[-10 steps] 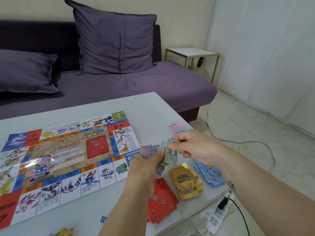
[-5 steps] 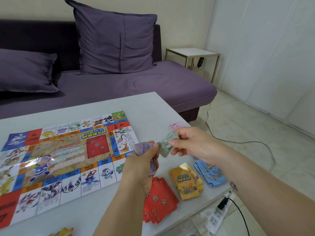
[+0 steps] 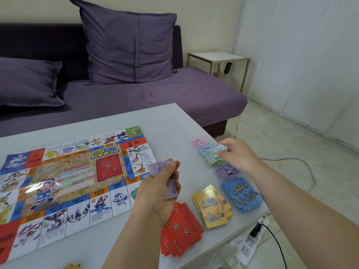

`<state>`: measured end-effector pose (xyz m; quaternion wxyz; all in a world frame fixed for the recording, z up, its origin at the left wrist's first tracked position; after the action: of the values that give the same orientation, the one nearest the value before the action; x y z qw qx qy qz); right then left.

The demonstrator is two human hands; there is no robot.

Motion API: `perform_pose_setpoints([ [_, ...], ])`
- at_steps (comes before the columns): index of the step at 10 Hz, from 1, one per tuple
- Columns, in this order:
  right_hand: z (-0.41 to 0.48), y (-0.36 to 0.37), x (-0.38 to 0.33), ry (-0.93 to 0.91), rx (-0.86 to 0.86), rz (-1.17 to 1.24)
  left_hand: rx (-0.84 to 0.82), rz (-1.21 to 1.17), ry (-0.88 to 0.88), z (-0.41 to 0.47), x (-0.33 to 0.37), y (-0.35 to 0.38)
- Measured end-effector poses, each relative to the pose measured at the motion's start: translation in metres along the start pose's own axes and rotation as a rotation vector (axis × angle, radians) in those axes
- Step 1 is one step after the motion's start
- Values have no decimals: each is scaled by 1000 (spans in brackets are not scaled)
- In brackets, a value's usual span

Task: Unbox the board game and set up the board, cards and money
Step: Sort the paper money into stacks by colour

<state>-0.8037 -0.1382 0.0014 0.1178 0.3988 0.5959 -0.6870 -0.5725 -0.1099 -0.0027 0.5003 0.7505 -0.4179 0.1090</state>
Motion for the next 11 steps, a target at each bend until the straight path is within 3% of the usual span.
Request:
perform_pose_setpoints([
  [2,1,3,9,60,37,-362,8,-6,-25,4,-3,0],
  [4,-8,-16,-6,2,219,-447,-13,-104,-144,2,-9,4],
  [5,-18,-20,-38,-133,167,-180,-42,-136,-208,-1,-10,8],
  [6,-42,-4,-76,-196,-170,21,-75,-101,-220,-4,-13,11],
  [7,-62,20,-87,-160,-424,-22,-111,-17,-165,-7,-14,13],
  [9,-63,33,-80,-81,-443,152,-194,294,9,-8,-5,7],
  [11,-63,29,-78,-54,-406,204,-196,241,-9,-13,-2,8],
])
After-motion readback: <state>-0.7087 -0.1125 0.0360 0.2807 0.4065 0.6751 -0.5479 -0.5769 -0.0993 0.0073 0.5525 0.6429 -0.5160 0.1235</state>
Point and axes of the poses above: each hand's wrist, its own z-axis towards the middle knuckle, its own y-axis out of the palm, x = y × z, the point moved 6 cm from there along z, towards the middle knuckle, and after that the axes turned 5 degrees about -z, right-handed, at the moved point
